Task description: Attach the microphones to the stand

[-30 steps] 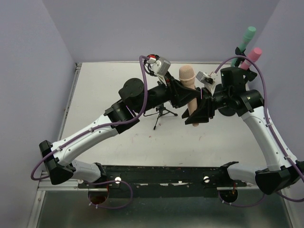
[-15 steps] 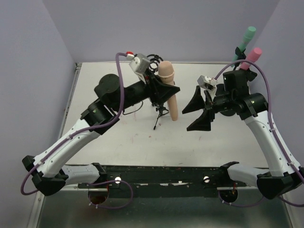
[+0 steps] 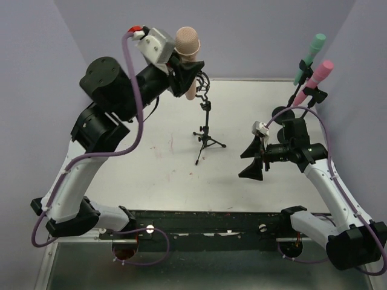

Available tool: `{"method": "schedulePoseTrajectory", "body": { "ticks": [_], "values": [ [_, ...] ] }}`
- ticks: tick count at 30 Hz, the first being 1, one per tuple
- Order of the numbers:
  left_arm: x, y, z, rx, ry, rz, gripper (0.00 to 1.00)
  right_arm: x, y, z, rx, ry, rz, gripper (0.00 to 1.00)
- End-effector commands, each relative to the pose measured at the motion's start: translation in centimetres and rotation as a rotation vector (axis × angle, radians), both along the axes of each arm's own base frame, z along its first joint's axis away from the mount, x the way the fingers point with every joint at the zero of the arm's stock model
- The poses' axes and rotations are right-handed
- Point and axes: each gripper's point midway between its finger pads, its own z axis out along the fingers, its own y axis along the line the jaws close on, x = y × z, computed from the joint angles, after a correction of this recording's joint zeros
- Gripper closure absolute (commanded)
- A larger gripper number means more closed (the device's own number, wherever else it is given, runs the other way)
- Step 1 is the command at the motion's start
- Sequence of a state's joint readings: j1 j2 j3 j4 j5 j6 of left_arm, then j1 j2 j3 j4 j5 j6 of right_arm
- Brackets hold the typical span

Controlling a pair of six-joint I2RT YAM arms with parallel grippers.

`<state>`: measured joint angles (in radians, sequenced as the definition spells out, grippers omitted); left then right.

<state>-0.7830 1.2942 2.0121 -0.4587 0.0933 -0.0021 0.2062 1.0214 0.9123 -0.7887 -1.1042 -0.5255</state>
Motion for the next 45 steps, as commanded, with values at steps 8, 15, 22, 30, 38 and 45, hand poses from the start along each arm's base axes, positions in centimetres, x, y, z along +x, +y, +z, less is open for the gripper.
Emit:
{"method": "schedulePoseTrajectory", "body": {
  "ticks": [8, 15, 22, 30, 38, 45],
  "values": [
    [10.5, -4.0, -1.8, 0.116, -0.072, 0.174, 1.0, 1.6, -1.2, -2.8, -0.004, -0.131, -0.06, 0.0],
    [13.4, -4.3, -3.7, 0.126, -0.053, 0.195, 1.0, 1.6, -1.5, -2.6, 0.014, -0.127, -0.072, 0.0],
    [15.1, -4.3, -4.5, 0.109, -0.038, 0.184, 1.0, 1.8, -1.6, -2.8, 0.013, -0.121, -0.074, 0.0],
    [16.7, -4.9, -6.7, 0.112, -0.007, 0.15, 1.0, 1.8, -1.7, -3.0, 0.013, -0.114, -0.08, 0.0],
    [17.4, -5.3, -10.7, 0.154, 0.038, 0.13, 1.0, 1.9, -1.8, -3.0, 0.016, -0.11, -0.08, 0.0],
    [17.8, -4.9, -13.3, 0.158, 0.032, 0.121, 1.0, 2.0, -1.9, -3.1, 0.016, -0.106, -0.083, 0.0]
  ]
}}
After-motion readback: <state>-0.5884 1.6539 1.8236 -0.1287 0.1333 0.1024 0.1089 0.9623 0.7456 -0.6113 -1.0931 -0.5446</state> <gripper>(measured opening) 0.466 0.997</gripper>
